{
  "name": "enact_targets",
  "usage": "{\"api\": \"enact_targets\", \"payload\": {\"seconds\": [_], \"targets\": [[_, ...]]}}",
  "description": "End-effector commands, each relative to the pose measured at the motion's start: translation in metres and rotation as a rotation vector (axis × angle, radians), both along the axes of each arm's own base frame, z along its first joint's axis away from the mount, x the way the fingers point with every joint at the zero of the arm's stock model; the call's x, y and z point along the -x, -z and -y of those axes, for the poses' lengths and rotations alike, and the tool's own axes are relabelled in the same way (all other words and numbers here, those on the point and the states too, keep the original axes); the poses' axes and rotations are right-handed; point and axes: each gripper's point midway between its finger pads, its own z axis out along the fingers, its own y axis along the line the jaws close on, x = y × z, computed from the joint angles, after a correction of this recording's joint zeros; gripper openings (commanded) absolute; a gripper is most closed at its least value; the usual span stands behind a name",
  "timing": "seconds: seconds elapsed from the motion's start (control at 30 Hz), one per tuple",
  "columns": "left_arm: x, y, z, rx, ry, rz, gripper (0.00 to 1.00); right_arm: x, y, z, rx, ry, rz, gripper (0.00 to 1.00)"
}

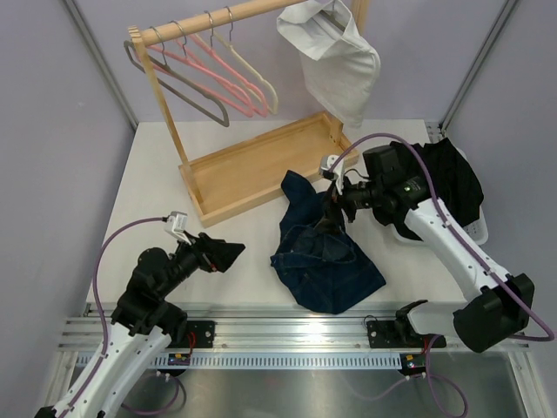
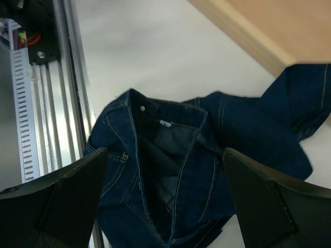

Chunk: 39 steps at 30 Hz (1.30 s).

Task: Remove the skirt from the hanger
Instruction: Pick up the skirt from the center of the board.

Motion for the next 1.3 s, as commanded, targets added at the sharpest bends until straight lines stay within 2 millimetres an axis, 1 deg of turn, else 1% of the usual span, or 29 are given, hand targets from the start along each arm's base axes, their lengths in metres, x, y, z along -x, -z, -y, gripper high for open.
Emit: {"api": "enact_targets", "payload": {"seconds": [0.0,0.03,0.07,0.1,0.13,0.17,0.23,0.27,0.3,0.37,0.4,0.43,0.47,0.53,0.57,0.63,0.67,0.87,1.1,1.13,1.17,1.23,1.27], "targets": [[0.0,-0.025,0.003,0.037,0.02,0.081,0.99,-0.025,0.032,0.01,0.114,0.172,0.033,0.99],[0.0,-0.025,0.002,0.044,0.015,0.082,0.99,-0.038,0.04,0.009,0.122,0.234,0.052,0.99],[0.0,-0.023,0.002,0.046,0.013,0.077,0.99,-0.045,0.048,0.012,0.143,0.295,0.042,1.0],[0.0,-0.022,0.002,0.048,0.01,0.075,0.99,-0.05,0.055,0.017,0.164,0.354,0.027,1.0],[0.0,-0.021,0.001,0.05,0.007,0.073,0.99,-0.056,0.053,0.015,0.141,0.387,0.038,0.99],[0.001,-0.02,0.001,0.052,0.003,0.073,0.99,-0.056,0.062,0.017,0.142,0.422,0.013,0.99],[0.001,-0.019,0.0,0.051,0.002,0.07,0.99,-0.045,0.062,0.01,0.111,0.371,-0.005,0.99],[0.001,-0.018,0.0,0.049,-0.001,0.069,0.99,-0.034,0.068,0.005,0.097,0.321,-0.029,0.99],[0.001,-0.018,0.0,0.048,-0.001,0.069,0.99,-0.027,0.068,0.003,0.09,0.269,-0.006,1.0],[0.001,-0.018,0.0,0.048,0.0,0.069,0.99,-0.008,0.078,-0.001,0.094,0.161,-0.023,1.0],[0.001,-0.018,-0.001,0.046,-0.001,0.07,0.99,-0.004,0.083,0.0,0.113,0.115,0.005,0.99],[0.001,-0.018,0.0,0.048,0.0,0.069,0.99,0.003,0.092,0.003,0.14,0.088,-0.01,0.99],[0.001,-0.018,-0.001,0.049,-0.001,0.069,0.99,0.005,0.097,0.003,0.165,0.075,0.003,0.99],[0.002,-0.018,-0.001,0.052,0.0,0.073,0.99,0.008,0.111,0.007,0.22,0.054,0.017,0.99],[0.003,-0.018,-0.001,0.051,0.002,0.072,0.99,0.006,0.119,0.011,0.264,0.07,0.033,0.99],[0.003,-0.017,-0.001,0.051,-0.001,0.068,0.99,0.007,0.133,0.009,0.315,0.071,0.034,0.99],[0.004,-0.017,-0.001,0.05,0.0,0.071,0.99,0.004,0.141,0.012,0.351,0.089,0.038,0.99],[0.005,-0.017,-0.003,0.051,-0.004,0.072,0.99,0.006,0.163,0.003,0.393,0.077,0.021,1.0],[0.005,-0.018,-0.003,0.051,-0.006,0.074,0.99,0.024,0.194,-0.012,0.473,0.023,-0.037,0.99],[0.005,-0.019,-0.003,0.051,-0.006,0.076,0.99,0.021,0.195,-0.015,0.475,0.03,-0.034,1.0],[0.005,-0.019,-0.004,0.05,-0.007,0.075,0.99,0.017,0.204,-0.013,0.51,0.057,-0.04,1.0],[0.005,-0.018,-0.004,0.049,-0.007,0.072,0.99,0.008,0.211,-0.013,0.546,0.085,-0.024,1.0],[0.005,-0.019,-0.003,0.048,-0.006,0.074,0.99,0.001,0.221,-0.006,0.6,0.12,-0.018,0.99]]}}
